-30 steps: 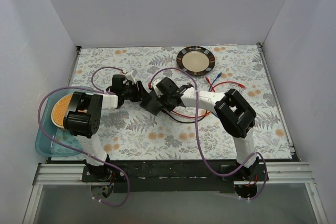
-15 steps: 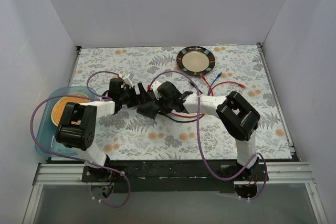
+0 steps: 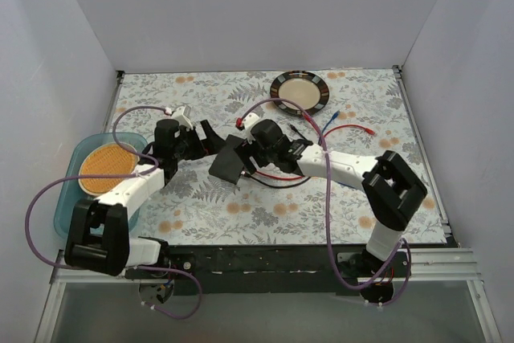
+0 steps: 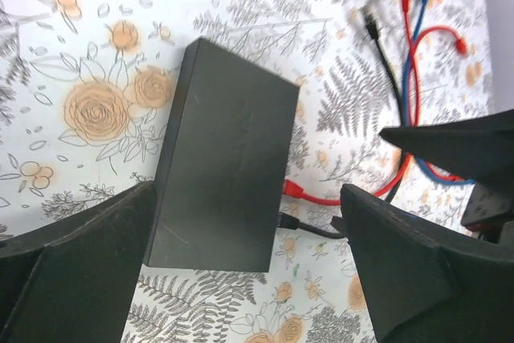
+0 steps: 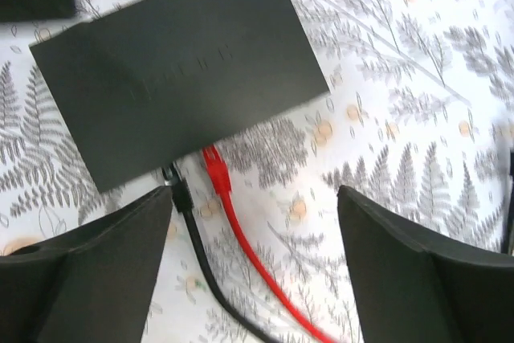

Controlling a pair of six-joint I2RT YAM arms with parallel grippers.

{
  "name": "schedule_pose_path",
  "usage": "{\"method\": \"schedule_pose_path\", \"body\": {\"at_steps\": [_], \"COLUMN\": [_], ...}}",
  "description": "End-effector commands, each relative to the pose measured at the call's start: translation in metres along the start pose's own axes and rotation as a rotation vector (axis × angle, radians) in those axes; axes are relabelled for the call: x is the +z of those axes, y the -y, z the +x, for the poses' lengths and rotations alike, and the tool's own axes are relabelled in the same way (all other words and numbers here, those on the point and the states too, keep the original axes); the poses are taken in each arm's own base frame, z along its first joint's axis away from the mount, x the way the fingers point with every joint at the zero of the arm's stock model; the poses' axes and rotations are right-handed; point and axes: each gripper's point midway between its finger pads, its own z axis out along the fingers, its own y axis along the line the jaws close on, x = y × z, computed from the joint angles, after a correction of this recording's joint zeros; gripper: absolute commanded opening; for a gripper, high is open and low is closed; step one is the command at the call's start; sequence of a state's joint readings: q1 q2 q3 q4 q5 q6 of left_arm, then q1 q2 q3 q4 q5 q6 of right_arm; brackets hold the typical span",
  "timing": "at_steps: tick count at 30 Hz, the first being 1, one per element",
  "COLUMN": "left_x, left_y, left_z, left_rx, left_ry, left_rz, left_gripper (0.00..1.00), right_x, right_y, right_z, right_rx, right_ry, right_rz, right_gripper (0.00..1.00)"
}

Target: Insert the plug into the switch port

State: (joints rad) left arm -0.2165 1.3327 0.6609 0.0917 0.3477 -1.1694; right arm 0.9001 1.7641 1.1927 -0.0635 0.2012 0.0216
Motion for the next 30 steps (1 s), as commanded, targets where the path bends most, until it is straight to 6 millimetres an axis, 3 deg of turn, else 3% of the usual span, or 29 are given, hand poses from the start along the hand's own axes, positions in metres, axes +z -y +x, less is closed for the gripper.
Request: {"method": "schedule_pose_path", "body": {"at_steps": [1, 3, 7, 10, 12, 16, 21, 22, 23, 25, 26, 28, 29, 30], "left_x": [-0.025, -0.036, -0.051, -0.062, -0.065, -0.071, -0.062, -0.06, -0.058, -0.056, -0.054, -0.052, -0.051, -0.049], "left_y": [0.014, 0.029, 0.046, 0.059, 0.058, 0.052, 0.051, 0.051, 0.052, 0.051, 0.05, 0.048, 0.046, 0.042], "left_z": [-0.033, -0.052, -0.057, -0.063, -0.06, -0.088, -0.072, -0.07, -0.073, -0.075, -0.076, -0.074, -0.072, -0.069], "left_rx": [0.03, 0.052, 0.044, 0.045, 0.011, -0.052, -0.087, -0.089, -0.09, -0.093, -0.099, -0.112, -0.113, -0.109], "left_ry": [0.115, 0.154, 0.165, 0.183, 0.182, 0.259, 0.223, 0.224, 0.229, 0.215, 0.21, 0.197, 0.195, 0.192], "left_rz": [-0.009, 0.016, 0.057, 0.095, 0.088, -0.01, 0.024, 0.04, 0.043, 0.03, 0.023, 0.013, 0.008, 0.002], "left_gripper": [0.98, 0.98, 0.98, 0.98, 0.98, 0.98, 0.98, 0.98, 0.98, 0.98, 0.98, 0.98, 0.98, 0.98], "right_x": [-0.042, -0.051, -0.069, -0.075, -0.076, -0.083, -0.084, -0.086, -0.086, -0.077, -0.079, -0.07, -0.072, -0.061], "right_y": [0.011, 0.016, 0.03, 0.049, 0.063, 0.09, 0.143, 0.152, 0.169, 0.184, 0.205, 0.224, 0.244, 0.253], "right_z": [-0.021, -0.022, -0.026, -0.019, -0.004, 0.008, 0.006, -0.003, -0.002, 0.002, -0.006, -0.001, -0.005, 0.003], "right_rx": [0.086, 0.098, 0.126, 0.182, 0.241, 0.339, 0.371, 0.382, 0.406, 0.434, 0.465, 0.505, 0.532, 0.547], "right_ry": [0.094, 0.101, 0.107, 0.089, 0.056, 0.066, 0.076, 0.076, 0.065, 0.04, 0.059, 0.043, 0.057, 0.025], "right_rz": [0.052, 0.077, 0.142, 0.219, 0.252, 0.276, 0.397, 0.412, 0.441, 0.458, 0.483, 0.506, 0.533, 0.534], "right_gripper": [0.93, 0.96, 0.98, 0.98, 0.97, 0.95, 0.94, 0.94, 0.94, 0.94, 0.91, 0.86, 0.81, 0.79]}}
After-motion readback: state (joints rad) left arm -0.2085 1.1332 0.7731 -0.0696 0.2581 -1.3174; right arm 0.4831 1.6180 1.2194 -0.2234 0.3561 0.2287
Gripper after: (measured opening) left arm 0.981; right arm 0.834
